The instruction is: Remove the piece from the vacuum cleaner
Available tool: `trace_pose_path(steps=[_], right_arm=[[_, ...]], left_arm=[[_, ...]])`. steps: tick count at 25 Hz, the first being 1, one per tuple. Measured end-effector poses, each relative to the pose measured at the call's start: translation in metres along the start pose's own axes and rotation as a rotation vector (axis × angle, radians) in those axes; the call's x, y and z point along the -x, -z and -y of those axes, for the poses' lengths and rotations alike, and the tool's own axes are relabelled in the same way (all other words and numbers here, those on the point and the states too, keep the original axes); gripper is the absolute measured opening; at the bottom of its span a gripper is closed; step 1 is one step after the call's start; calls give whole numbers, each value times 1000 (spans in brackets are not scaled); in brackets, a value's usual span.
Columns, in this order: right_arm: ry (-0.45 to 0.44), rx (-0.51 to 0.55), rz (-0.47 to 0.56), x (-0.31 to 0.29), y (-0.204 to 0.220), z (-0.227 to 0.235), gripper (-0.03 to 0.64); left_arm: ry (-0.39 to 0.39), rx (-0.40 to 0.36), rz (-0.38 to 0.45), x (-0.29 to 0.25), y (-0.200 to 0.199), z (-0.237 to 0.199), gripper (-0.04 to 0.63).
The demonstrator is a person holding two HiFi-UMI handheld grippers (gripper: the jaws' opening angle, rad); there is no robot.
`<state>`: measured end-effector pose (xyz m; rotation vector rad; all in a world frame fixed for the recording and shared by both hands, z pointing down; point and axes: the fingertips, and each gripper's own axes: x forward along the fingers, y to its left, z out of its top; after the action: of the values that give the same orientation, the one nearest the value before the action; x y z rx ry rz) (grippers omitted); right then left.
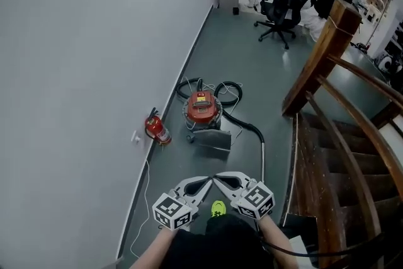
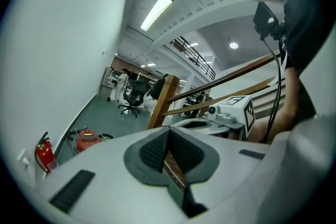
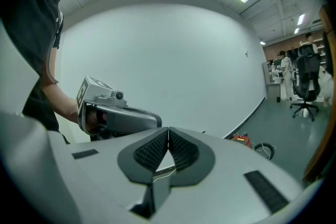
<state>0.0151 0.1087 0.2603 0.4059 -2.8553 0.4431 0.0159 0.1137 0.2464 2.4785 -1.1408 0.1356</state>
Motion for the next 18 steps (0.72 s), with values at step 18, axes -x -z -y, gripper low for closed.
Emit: trace_pose_path(steps=[18], right_arm=[[21, -59, -13, -5, 2, 55, 14]], left_arm=[[44, -9, -66, -49, -5, -26, 8]])
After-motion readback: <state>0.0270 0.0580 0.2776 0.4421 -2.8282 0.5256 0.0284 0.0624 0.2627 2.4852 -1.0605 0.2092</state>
